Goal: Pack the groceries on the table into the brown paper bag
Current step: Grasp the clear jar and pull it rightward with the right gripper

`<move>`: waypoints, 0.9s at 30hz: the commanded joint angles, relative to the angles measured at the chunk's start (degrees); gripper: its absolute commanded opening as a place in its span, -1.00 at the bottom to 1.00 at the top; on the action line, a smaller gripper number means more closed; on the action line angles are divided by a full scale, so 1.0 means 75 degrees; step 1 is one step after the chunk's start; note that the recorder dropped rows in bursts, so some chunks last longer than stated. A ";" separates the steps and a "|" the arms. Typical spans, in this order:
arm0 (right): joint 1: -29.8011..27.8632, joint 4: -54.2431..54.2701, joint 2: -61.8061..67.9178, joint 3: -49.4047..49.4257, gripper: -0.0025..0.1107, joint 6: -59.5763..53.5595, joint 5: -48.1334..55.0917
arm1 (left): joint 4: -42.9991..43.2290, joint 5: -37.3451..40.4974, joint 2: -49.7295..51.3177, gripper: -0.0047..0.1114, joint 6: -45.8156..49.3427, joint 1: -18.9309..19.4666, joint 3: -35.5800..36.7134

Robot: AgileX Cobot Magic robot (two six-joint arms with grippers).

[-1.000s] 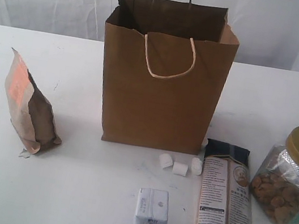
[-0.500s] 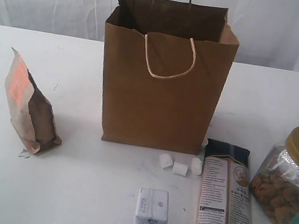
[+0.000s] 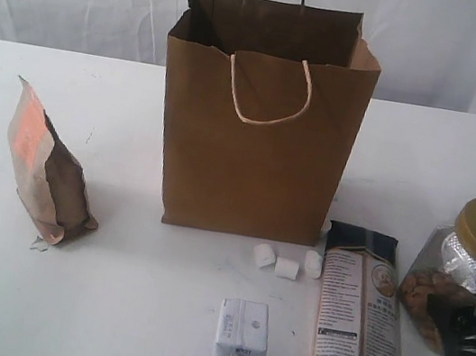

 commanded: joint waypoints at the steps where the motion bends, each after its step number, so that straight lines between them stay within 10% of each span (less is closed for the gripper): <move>1: 0.0032 0.0112 0.0443 -0.0033 0.78 -0.0391 -0.0429 | 0.0005 -0.0108 -0.0040 -0.92 0.0025 -0.0038 0.0061; 23: 0.0032 0.1049 0.0616 -0.0046 0.77 -0.0122 -0.1340 | 0.0005 -0.0238 -0.0040 -0.92 0.0025 -0.0038 0.0061; 27: 0.0032 0.1405 0.0616 -0.0062 0.34 -0.0182 -0.1198 | 0.0005 -0.0238 -0.0040 -0.92 0.0025 -0.0038 0.0061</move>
